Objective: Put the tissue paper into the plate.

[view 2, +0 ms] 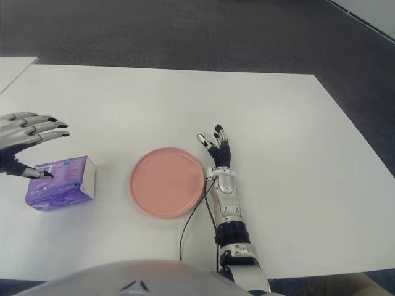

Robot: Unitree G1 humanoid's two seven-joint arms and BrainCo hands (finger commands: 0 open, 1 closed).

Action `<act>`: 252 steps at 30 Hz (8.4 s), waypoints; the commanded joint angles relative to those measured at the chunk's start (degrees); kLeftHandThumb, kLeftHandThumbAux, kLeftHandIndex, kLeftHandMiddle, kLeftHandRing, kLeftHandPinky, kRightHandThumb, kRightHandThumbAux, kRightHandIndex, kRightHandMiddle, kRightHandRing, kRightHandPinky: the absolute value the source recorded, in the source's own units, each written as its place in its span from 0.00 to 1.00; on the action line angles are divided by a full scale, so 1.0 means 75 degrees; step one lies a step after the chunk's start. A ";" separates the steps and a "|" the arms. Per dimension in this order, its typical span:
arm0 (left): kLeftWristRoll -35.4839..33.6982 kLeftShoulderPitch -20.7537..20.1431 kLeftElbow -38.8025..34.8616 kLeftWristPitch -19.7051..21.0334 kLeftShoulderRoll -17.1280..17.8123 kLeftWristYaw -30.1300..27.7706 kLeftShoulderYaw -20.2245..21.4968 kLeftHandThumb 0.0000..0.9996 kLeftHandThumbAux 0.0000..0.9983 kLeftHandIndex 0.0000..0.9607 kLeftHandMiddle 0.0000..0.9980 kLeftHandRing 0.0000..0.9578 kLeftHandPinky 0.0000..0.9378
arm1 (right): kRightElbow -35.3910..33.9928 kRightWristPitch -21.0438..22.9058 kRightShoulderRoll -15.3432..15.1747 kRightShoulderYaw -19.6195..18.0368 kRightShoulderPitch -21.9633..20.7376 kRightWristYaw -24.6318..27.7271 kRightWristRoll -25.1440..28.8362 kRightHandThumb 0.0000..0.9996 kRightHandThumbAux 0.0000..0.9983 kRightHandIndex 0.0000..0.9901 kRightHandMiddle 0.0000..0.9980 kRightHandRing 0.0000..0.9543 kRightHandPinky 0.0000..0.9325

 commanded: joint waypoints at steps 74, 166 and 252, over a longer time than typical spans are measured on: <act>0.0014 0.0901 -0.0707 0.0975 -0.1847 0.0084 0.0350 0.08 0.21 0.00 0.00 0.00 0.00 | 0.0611 0.0498 0.0074 -0.0241 0.0198 0.0170 0.0122 0.20 0.66 0.00 0.00 0.00 0.01; 0.1817 0.0208 0.0993 0.1153 -0.1417 0.2203 -0.2564 0.06 0.26 0.00 0.00 0.00 0.00 | -0.0139 0.0765 0.0038 -0.0253 0.0661 0.0329 0.0119 0.20 0.66 0.00 0.00 0.00 0.01; 0.1675 -0.0071 0.4412 0.2157 -0.1741 0.7133 -0.3327 0.18 0.35 0.00 0.00 0.00 0.02 | -0.0046 0.1106 -0.0504 -0.0743 0.0309 0.0834 0.0429 0.20 0.66 0.00 0.00 0.00 0.01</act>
